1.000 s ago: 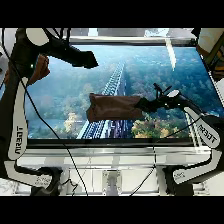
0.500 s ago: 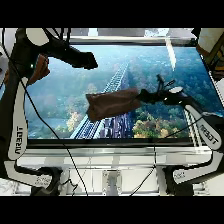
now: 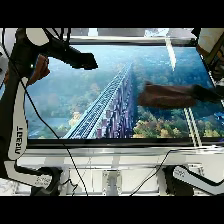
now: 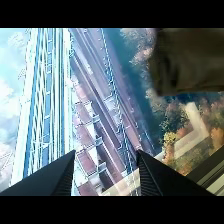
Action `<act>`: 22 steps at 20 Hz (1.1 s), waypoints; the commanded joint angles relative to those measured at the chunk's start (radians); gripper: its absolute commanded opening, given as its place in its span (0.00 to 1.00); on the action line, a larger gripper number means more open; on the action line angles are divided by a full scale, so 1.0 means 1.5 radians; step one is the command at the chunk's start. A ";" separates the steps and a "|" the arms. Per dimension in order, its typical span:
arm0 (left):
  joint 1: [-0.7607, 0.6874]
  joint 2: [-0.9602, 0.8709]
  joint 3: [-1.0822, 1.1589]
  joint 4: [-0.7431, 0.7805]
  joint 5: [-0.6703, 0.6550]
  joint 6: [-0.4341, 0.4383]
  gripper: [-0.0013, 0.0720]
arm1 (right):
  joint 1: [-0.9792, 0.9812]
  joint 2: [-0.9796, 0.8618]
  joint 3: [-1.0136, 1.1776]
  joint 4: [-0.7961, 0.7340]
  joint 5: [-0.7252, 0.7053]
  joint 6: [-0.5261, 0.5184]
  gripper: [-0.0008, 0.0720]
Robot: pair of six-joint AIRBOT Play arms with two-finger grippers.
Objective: Fold the shirts.
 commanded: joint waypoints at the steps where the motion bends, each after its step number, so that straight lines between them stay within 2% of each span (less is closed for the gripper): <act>1: 0.000 0.000 0.000 0.000 0.001 -0.012 0.64 | -0.148 0.065 0.003 -0.184 0.102 0.033 0.05; 4: 0.000 0.000 0.000 0.000 0.000 -0.012 0.64 | -0.246 0.067 -0.002 -0.196 0.183 0.005 0.05; 5: 0.000 0.000 0.000 0.000 0.000 -0.012 0.64 | -0.267 0.067 -0.008 -0.196 0.210 -0.025 0.15; 6: 0.000 0.000 0.000 0.000 0.000 -0.011 0.64 | -0.283 0.067 -0.013 -0.194 0.228 -0.027 0.43; 7: 0.000 0.000 0.000 0.000 0.000 -0.011 0.64 | -0.289 0.067 -0.014 -0.189 0.239 -0.026 0.62; 9: 0.000 0.000 0.000 0.001 0.001 -0.010 0.64 | -0.286 0.072 -0.012 -0.139 0.227 -0.019 0.63; 10: 0.000 0.000 0.000 0.001 0.002 -0.010 0.64 | -0.285 0.078 -0.012 -0.072 0.201 -0.019 0.63; 11: 0.000 0.000 0.000 0.001 0.003 -0.010 0.64 | -0.283 0.086 -0.012 0.016 0.168 -0.022 0.63; 12: 0.000 0.000 0.000 0.002 0.007 -0.009 0.64 | -0.283 0.095 -0.013 0.158 0.129 -0.040 0.63; 13: 0.000 0.000 0.000 0.004 0.016 -0.009 0.64 | -0.282 0.099 -0.013 0.323 0.106 -0.090 0.63; 15: 0.000 0.000 0.000 0.020 0.042 -0.009 0.64 | -0.245 0.099 -0.014 0.673 0.103 -0.268 0.63; 16: 0.000 0.000 0.000 0.021 0.052 -0.010 0.64 | -0.209 0.099 -0.014 0.778 0.117 -0.352 0.63; 17: 0.000 0.000 0.001 0.021 0.052 -0.011 0.63 | -0.157 0.099 -0.014 0.839 0.130 -0.426 0.62; 19: 0.000 0.008 0.001 0.021 0.028 -0.012 0.62 | -0.032 0.099 -0.014 0.832 0.135 -0.496 0.62; 21: 0.000 0.030 0.001 0.021 -0.007 -0.012 0.61 | 0.106 0.099 -0.014 0.731 0.123 -0.507 0.62; 22: 0.000 0.050 0.001 0.022 -0.022 -0.012 0.57 | 0.176 0.098 -0.014 0.651 0.114 -0.506 0.62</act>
